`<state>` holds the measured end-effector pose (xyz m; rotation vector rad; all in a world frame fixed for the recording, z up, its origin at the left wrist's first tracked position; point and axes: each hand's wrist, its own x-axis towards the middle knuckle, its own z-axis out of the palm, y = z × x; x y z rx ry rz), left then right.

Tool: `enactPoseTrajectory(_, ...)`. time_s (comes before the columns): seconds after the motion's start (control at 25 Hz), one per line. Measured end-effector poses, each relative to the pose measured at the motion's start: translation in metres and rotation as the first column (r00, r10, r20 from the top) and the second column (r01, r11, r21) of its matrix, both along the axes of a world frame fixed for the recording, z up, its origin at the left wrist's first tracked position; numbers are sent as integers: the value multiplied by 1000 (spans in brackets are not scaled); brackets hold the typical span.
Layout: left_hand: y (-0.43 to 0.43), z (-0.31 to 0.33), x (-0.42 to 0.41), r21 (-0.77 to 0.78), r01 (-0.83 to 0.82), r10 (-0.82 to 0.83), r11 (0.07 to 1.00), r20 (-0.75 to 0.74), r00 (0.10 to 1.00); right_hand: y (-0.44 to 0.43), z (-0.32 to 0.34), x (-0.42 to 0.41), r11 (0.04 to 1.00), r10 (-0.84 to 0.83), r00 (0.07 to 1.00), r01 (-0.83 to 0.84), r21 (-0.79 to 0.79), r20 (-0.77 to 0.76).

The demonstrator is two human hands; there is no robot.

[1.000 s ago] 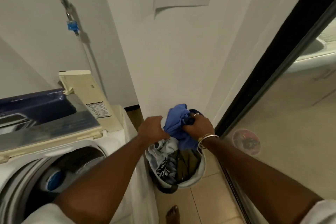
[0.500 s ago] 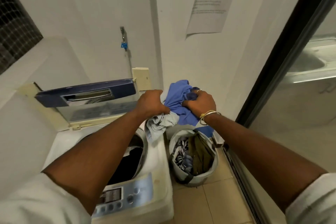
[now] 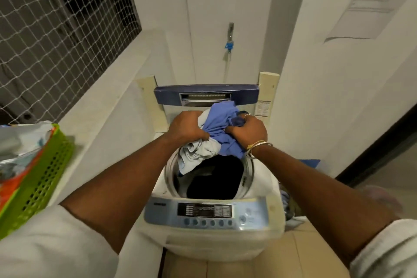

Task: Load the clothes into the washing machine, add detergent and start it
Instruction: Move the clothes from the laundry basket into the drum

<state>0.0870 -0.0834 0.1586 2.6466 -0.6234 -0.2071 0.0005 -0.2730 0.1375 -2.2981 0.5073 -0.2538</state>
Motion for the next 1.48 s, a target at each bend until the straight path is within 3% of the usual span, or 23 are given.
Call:
enactPoseTrajectory(0.24,56,-108,35,22,14,-12,1000,-115,993,63,-87,21,998,-23,996,27,48,-87)
enactPoseTrajectory(0.36,61,-169,37,-17,14,-16,1000,-173,985,67,-151,36,990,-87,952,115,79,-293)
enactPoseTrajectory(0.56,59,-233,52,51,14,-1,999,-247,969,55,-229,54,992,31,845,40,120,-533)
enactPoseTrajectory(0.76,58,-220,52,62,12,7,998,-298,955,35,-216,54,998,-16,832,49,44,-554)
enactPoseTrajectory(1.0,12,-165,39,-4,31,-31,1000,-240,970,23,-162,34,996,-71,900,88,20,-430)
enactPoseTrajectory(1.28,-110,-128,-23,-127,223,-242,967,-162,957,-56,-121,-35,943,-283,910,321,83,-303)
enactPoseTrajectory(1.48,-234,-134,-66,-190,302,-338,934,-200,920,-158,-128,-81,927,-344,888,373,41,-305)
